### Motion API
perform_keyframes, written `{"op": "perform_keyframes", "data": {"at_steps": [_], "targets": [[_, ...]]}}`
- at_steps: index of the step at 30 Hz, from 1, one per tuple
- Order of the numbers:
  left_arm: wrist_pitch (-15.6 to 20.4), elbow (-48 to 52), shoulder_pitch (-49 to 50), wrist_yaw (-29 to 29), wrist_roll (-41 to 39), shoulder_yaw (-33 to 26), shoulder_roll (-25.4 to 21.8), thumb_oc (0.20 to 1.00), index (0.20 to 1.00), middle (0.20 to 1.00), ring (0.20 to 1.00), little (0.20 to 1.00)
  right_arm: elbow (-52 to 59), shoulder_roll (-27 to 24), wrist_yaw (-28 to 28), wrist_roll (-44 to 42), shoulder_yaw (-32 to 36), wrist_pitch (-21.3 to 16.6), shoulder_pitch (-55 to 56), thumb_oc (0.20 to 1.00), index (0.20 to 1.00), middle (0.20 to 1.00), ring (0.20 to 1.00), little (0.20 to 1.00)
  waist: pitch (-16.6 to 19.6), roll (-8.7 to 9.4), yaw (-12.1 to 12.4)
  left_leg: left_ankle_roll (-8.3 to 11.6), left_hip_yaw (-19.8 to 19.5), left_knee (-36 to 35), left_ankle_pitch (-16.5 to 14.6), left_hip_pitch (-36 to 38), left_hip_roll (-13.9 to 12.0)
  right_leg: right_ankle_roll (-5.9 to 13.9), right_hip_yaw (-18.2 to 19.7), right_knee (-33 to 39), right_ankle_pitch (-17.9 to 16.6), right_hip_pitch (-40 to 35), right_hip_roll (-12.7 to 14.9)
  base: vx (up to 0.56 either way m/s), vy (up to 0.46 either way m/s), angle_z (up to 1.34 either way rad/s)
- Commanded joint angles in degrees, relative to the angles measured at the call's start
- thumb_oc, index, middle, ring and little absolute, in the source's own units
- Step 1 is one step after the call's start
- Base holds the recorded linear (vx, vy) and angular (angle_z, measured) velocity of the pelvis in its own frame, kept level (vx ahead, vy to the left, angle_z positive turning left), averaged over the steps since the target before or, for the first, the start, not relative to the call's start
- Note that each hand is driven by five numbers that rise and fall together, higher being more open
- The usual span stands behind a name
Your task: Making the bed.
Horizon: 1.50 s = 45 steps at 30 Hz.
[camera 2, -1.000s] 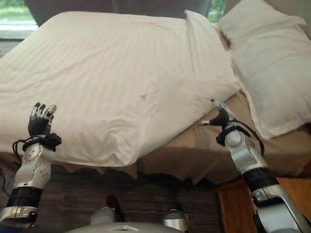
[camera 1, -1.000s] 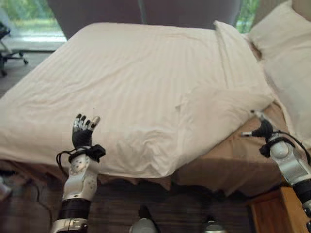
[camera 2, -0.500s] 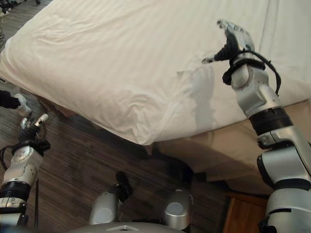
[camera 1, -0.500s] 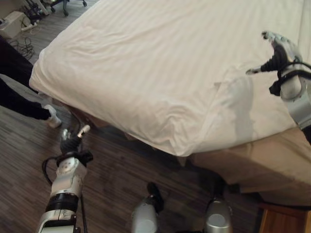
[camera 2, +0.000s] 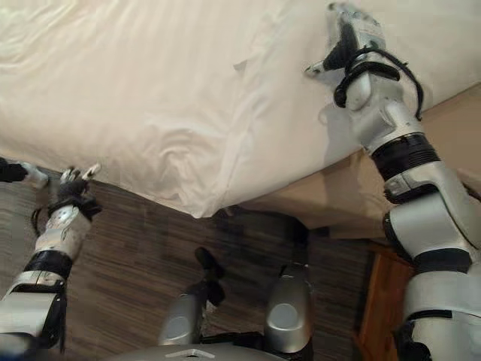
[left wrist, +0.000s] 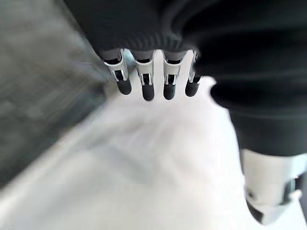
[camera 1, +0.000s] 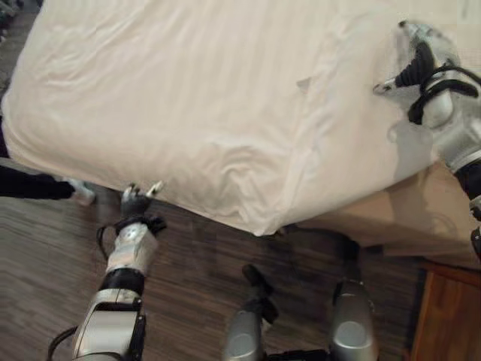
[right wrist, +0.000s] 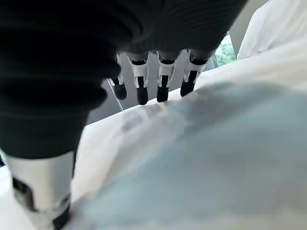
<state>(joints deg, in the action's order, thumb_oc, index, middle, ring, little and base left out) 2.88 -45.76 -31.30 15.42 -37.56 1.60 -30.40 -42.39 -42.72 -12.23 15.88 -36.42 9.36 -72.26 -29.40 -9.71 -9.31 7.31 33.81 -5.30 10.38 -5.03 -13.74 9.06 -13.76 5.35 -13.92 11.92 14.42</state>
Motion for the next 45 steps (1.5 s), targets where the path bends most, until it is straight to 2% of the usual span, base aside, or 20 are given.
{"op": "perform_keyframes", "data": {"at_steps": [1, 2, 3, 5, 7, 9, 13, 14, 19, 20, 24, 27, 28, 30, 33, 35, 36, 37, 39, 45], "targets": [[2.2, -1.4, -6.2, 1.3, 0.2, 1.4, -3.6, 1.0, 1.0, 1.0, 1.0, 1.0, -4.5, 3.0, -1.4, 1.1, -4.4, -0.6, -7.2, 0.561, 0.561, 0.561, 0.561, 0.561, 0.7, 1.62, 0.8, 7.69, -2.9, 8.2, -1.4, -0.9, -4.4, 2.43, 5.3, -10.9, 7.8, 10.6, 2.7, -0.12, -0.04, -0.29], [2.0, -2.3, -6.9, 1.1, 0.1, 1.8, -3.6, 1.0, 1.0, 1.0, 1.0, 1.0, -5.2, 3.4, -0.9, 1.3, -5.1, -0.5, -6.9, 0.445, 0.445, 0.445, 0.445, 0.445, 0.3, 1.69, 0.4, 7.17, -2.5, 9.4, -1.3, -2.0, -4.4, 1.67, 5.5, -11.6, 6.8, 11.9, 2.6, -0.12, -0.039, -0.39], [2.1, -2.7, -7.5, 0.8, 0.1, 2.3, -3.7, 1.0, 1.0, 1.0, 1.0, 1.0, -5.4, 3.5, -0.4, 1.7, -5.5, -0.3, -6.5, 0.2, 0.2, 0.2, 0.2, 0.2, 0.2, 1.91, 0.4, 7.04, -3.5, 10.9, -2.4, -2.6, -4.0, 1.54, 6.2, -12.5, 6.9, 12.5, 2.5, -0.08, -0.044, -0.37], [1.8, -3.3, -8.2, 0.5, 0.5, 3.3, -3.3, 1.0, 1.0, 1.0, 1.0, 1.0, -4.8, 4.1, -0.4, 2.0, -5.7, -0.1, -5.8, 0.2, 0.2, 0.2, 0.2, 0.2, 0.1, 2.51, 0.3, 6.66, -6.2, 13.0, -4.6, -2.9, -2.9, 1.21, 6.9, -13.0, 7.1, 12.1, 2.2, 0.02, -0.04, -0.14], [2.2, -2.6, -9.1, 0.4, 0.6, 4.0, -3.1, 1.0, 1.0, 1.0, 1.0, 1.0, -1.9, 4.9, -0.9, 1.2, -4.4, 0.1, -3.8, 0.2, 0.2, 0.2, 0.2, 0.2, -0.2, 4.17, 0.2, 5.75, -10.0, 15.5, -9.0, -2.5, -0.6, 0.97, 7.5, -13.6, 7.3, 11.3, 1.6, 0.04, -0.079, 0.04], [1.7, -1.5, -8.4, 0.6, 1.0, 4.3, -2.3, 1.0, 1.0, 1.0, 1.0, 1.0, 3.0, 5.0, -1.8, -0.3, -1.3, 0.3, 0.7, 0.2, 0.2, 0.2, 0.2, 0.2, -0.1, 6.13, -0.4, 4.33, -11.1, 17.8, -12.7, -1.3, 0.8, 0.85, 7.6, -13.3, 6.6, 9.3, 1.6, 0.02, -0.077, -0.05], [1.1, 0.6, -5.4, 0.4, 1.6, 3.7, -0.3, 1.0, 1.0, 1.0, 1.0, 1.0, 8.4, 3.8, -2.3, 0.9, 2.7, 0.3, 10.0, 0.2, 0.2, 0.2, 0.2, 0.2, 1.5, 7.23, -1.4, 3.5, -9.2, 16.8, -12.7, 2.8, 0.8, 1.11, 6.6, -11.7, 5.8, 5.0, 2.2, 0.05, 0.049, 0.06], [0.8, 1.1, -4.0, 0.2, 1.4, 3.1, 0.0, 1.0, 1.0, 1.0, 1.0, 1.0, 11.3, 1.9, -2.0, 1.3, 4.4, 0.5, 12.6, 0.2, 0.2, 0.2, 0.2, 0.2, 2.1, 7.73, -1.8, 3.58, -8.3, 16.0, -12.2, 4.7, 0.7, 1.3, 6.0, -11.1, 5.6, 3.4, 2.6, 0.08, 0.084, 0.11], [-0.8, 3.4, 2.2, -0.5, 2.0, -0.3, 1.6, 1.0, 1.0, 1.0, 1.0, 1.0, 21.0, 2.9, -0.2, 1.7, 12.9, 0.3, 26.5, 0.2, 0.2, 0.2, 0.2, 0.2, 4.8, 10.06, -2.5, 2.33, -6.8, 11.9, -11.7, 9.7, 3.2, 2.17, 5.5, -9.6, 4.1, 0.7, 3.3, 0.01, 0.131, 0.01], [-2.0, 4.2, 5.8, -1.3, 2.7, -1.4, 3.4, 1.0, 1.0, 1.0, 1.0, 1.0, 22.8, 3.8, 0.9, 3.4, 16.6, 0.3, 35.4, 0.2, 0.2, 0.2, 0.2, 0.2, 7.2, 11.35, -2.8, 1.38, -7.1, 9.2, -11.9, 12.4, 5.2, 3.23, 5.6, -8.7, 3.2, -0.9, 4.1, -0.03, 0.128, -0.1], [-3.4, 4.0, 8.9, -2.3, 5.0, -1.5, 5.1, 1.0, 1.0, 1.0, 1.0, 1.0, 20.0, 4.3, 2.2, 7.5, 18.5, 1.1, 41.3, 0.2, 0.2, 0.2, 0.2, 0.2, 9.5, 12.38, -3.0, 0.77, -7.3, 6.8, -11.4, 14.6, 7.1, 4.14, 5.5, -6.7, 1.3, -2.4, 5.4, -0.02, 0.13, 0.01], [-3.8, 3.2, 10.4, -3.4, 5.8, -1.7, 6.7, 1.0, 1.0, 1.0, 1.0, 1.0, 12.1, 3.7, 3.3, 11.5, 19.3, 2.3, 45.3, 0.2, 0.2, 0.2, 0.2, 0.2, 11.0, 13.03, -3.7, 0.2, -7.2, 5.0, -11.6, 16.6, 9.0, 5.21, 5.7, -5.7, -0.2, -3.2, 6.8, -0.07, 0.144, 0.02], [-4.1, 2.7, 12.7, -4.4, 6.8, -2.1, 9.1, 1.0, 1.0, 1.0, 1.0, 1.0, 3.4, 5.3, 2.1, 10.0, 23.8, 2.9, 50.7, 1.0, 1.0, 1.0, 1.0, 1.0, 12.3, 14.02, -4.8, -0.6, -6.8, 3.9, -11.8, 17.7, 11.1, 5.79, 6.2, -5.8, -1.9, -2.7, 8.3, -0.17, 0.188, 0.08], [-4.4, 2.3, 13.7, -5.0, 9.5, -0.9, 11.9, 1.0, 1.0, 1.0, 1.0, 1.0, -10.5, 6.8, 3.7, 14.2, 23.0, 4.8, 54.0, 1.0, 1.0, 1.0, 1.0, 1.0, 13.4, 14.68, -5.0, -1.21, -7.6, 3.2, -12.3, 18.5, 12.6, 5.94, 5.4, -5.9, -3.1, -3.3, 9.8, -0.1, 0.101, 0.01], [-4.7, 2.6, 14.7, -5.6, 10.5, 0.0, 13.0, 1.0, 1.0, 1.0, 1.0, 1.0, -18.0, 7.1, 5.1, 18.3, 22.5, 5.7, 56.7, 1.0, 1.0, 1.0, 1.0, 1.0, 14.4, 15.36, -5.2, -1.51, -8.2, 3.0, -12.4, 18.4, 13.5, 5.94, 4.9, -5.9, -4.4, -3.2, 10.9, -0.04, 0.0, 0.14], [-5.4, 3.0, 15.8, -6.0, 11.9, 1.0, 14.7, 1.0, 1.0, 1.0, 1.0, 1.0, -26.8, 8.3, 5.6, 16.8, 27.7, 7.0, 63.0, 1.0, 1.0, 1.0, 1.0, 1.0, 15.4, 15.64, -6.1, -1.85, -8.9, 2.8, -12.8, 18.8, 14.5, 5.94, 4.5, -5.9, -5.4, -3.2, 12.2, -0.04, 0.027, 0.24], [-5.4, 3.1, 15.8, -6.0, 11.9, 1.0, 14.7, 1.0, 1.0, 1.0, 1.0, 1.0, -26.8, 8.4, 5.5, 16.8, 27.7, 7.0, 63.1, 1.0, 1.0, 1.0, 1.0, 1.0, 15.5, 15.76, -6.1, -1.88, -8.9, 2.8, -12.6, 18.5, 14.6, 5.94, 4.5, -5.9, -5.6, -3.0, 12.3, -0.04, 0.04, 0.19], [-6.1, 3.7, 16.5, -6.2, 12.5, 1.7, 15.7, 1.0, 1.0, 1.0, 1.0, 1.0, -30.8, 9.3, 5.7, 14.9, 32.5, 8.0, 68.2, 1.0, 1.0, 1.0, 1.0, 1.0, 16.2, 15.89, -6.9, -2.33, -9.3, 2.7, -12.9, 18.7, 15.6, 5.94, 4.2, -6.0, -6.3, -2.7, 13.4, -0.03, 0.045, 0.14], [-6.7, 4.6, 17.3, -6.4, 12.5, 1.8, 16.8, 1.0, 1.0, 1.0, 1.0, 1.0, -33.8, 10.1, 6.9, 12.3, 35.8, 8.3, 71.7, 1.0, 1.0, 1.0, 1.0, 1.0, 16.9, 16.09, -7.1, -2.61, -9.9, 2.4, -12.9, 18.7, 16.4, 5.94, 4.1, -6.4, -7.2, -2.3, 14.1, -0.04, 0.055, 0.13], [-6.5, 2.9, 17.2, -7.3, 13.1, 2.1, 17.2, 1.0, 1.0, 1.0, 1.0, 1.0, -39.8, 10.9, 9.1, 8.0, 39.3, 7.0, 78.0, 1.0, 1.0, 1.0, 1.0, 1.0, 17.6, 17.66, -7.3, -2.74, -11.1, 1.6, -12.6, 18.9, 16.4, 5.94, 3.0, -6.8, -9.3, -2.4, 14.6, -0.07, -0.018, 0.17]]}}
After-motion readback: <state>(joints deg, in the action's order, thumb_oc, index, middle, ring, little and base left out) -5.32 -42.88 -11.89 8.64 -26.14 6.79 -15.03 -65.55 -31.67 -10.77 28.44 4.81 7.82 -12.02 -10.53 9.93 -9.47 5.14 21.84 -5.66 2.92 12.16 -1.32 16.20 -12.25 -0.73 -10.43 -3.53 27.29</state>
